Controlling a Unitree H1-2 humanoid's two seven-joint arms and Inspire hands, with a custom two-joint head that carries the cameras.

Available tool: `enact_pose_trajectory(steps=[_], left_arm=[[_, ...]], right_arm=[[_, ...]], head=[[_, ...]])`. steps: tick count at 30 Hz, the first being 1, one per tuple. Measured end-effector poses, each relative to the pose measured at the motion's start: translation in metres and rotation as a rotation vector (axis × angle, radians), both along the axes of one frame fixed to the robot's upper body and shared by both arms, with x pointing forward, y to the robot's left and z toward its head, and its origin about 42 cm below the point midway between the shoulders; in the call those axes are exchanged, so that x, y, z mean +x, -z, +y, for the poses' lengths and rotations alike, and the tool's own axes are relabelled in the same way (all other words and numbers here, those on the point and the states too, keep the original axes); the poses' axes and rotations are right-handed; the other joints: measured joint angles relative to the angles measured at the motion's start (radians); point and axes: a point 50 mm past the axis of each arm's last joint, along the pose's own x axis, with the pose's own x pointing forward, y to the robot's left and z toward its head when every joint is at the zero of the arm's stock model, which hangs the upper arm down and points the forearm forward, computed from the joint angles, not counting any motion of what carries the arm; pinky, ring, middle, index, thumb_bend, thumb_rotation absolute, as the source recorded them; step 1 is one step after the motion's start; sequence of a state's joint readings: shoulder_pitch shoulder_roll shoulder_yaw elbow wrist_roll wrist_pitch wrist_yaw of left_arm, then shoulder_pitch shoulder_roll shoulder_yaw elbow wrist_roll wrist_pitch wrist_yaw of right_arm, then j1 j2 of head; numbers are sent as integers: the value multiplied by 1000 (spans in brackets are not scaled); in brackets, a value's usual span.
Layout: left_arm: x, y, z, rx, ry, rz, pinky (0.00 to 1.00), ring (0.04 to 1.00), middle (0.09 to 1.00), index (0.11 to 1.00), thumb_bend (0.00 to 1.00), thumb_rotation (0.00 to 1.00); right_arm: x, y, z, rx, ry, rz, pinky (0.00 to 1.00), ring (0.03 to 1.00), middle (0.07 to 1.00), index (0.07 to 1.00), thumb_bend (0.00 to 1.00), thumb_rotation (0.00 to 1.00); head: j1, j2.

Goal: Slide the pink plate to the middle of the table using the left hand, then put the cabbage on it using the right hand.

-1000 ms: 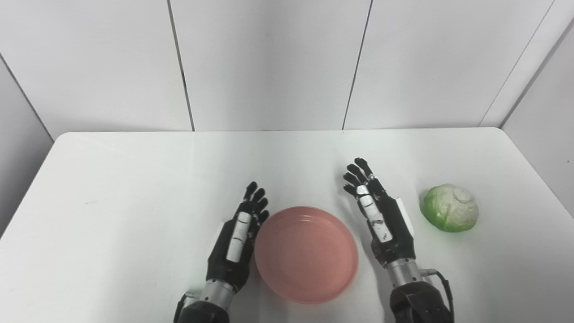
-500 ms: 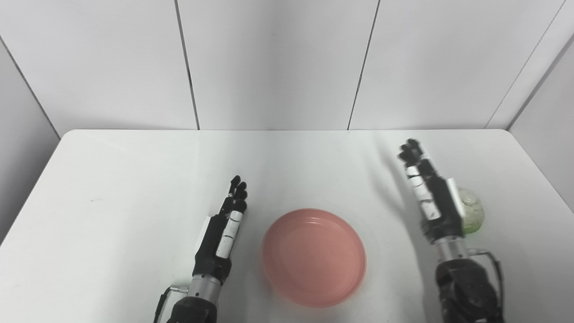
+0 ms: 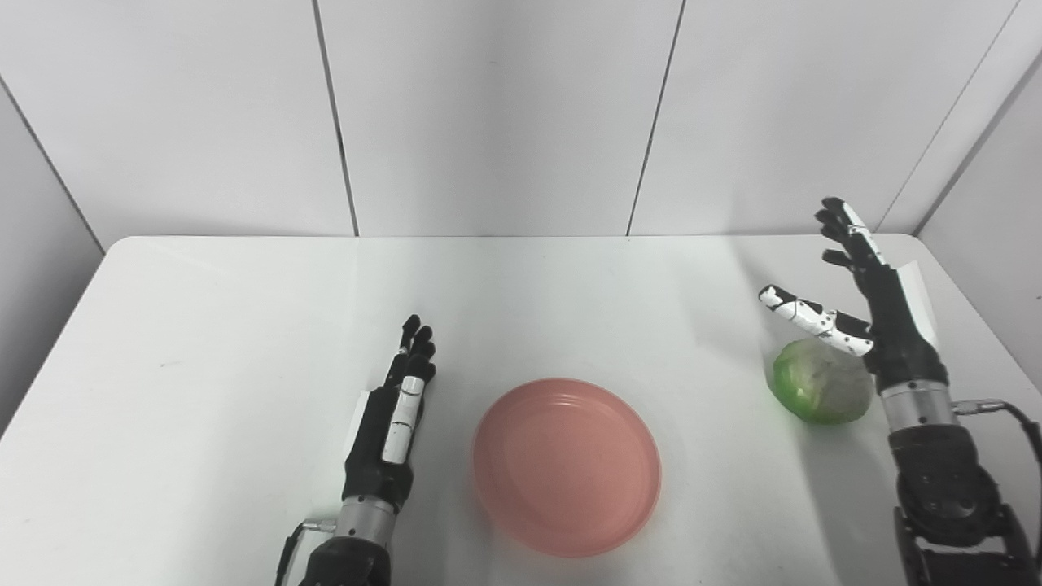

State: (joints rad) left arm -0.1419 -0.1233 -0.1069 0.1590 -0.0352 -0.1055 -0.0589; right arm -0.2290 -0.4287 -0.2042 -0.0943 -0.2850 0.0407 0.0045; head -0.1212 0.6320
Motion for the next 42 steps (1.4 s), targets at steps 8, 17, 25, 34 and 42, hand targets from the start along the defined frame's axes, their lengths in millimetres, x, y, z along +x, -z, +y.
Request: enact_pose_trajectory(steps=[8,17,25,34,42], left_arm=[[-14,-5,6,-69,42,54,1000,1000,1000,1000,699,944],[-16,-4,15,-107,80,55,1000,1000,1000,1000,731,897],[-17,-2,24,-100,95,47,1000,1000,1000,1000,728,895],[-18,-1,32,-101,112,39,1000,1000,1000,1000,735,884],[-18,-1,32,-107,113,41,1000,1000,1000,1000,750,874]], right_arm=[[-4,-7,-13,-173,112,182,862,963,960,927,877,521],[-1,3,-10,-294,128,369,925,990,991,976,1000,562],[2,15,-9,-324,115,447,988,999,998,1000,1000,421],[0,16,-15,-359,149,522,1000,1000,1000,1000,1000,335],[-5,3,-19,-406,141,575,785,940,969,937,1000,241]], head=[[-126,-25],[-193,-48],[-235,-52],[-233,-44],[-232,-38]])
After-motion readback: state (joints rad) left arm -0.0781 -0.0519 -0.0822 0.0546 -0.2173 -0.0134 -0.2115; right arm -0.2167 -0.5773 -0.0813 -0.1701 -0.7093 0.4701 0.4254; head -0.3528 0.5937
